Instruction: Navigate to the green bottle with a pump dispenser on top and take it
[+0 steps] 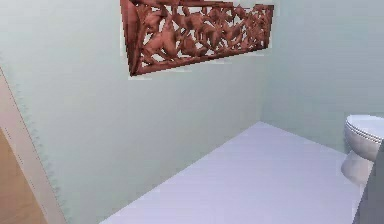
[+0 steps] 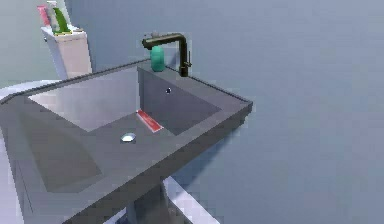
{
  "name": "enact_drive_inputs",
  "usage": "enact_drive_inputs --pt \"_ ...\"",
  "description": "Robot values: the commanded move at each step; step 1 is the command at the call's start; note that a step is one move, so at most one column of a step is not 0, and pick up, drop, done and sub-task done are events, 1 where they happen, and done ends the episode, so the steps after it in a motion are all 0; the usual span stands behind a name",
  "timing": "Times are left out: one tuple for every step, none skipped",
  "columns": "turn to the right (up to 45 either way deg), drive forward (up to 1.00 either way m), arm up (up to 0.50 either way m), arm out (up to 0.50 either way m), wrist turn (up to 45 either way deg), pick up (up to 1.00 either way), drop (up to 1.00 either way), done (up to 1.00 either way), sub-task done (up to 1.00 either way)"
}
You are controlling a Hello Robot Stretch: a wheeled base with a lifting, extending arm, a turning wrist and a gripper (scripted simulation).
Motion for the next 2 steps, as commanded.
enact_drive_inputs --pt "-6.0 0.0 0.0 0.0 0.0 0.0 0.0 0.0 0.0" --pt "0.0 0.1 0.0 0.0 0.0 0.0 0.0 0.0 0.0"
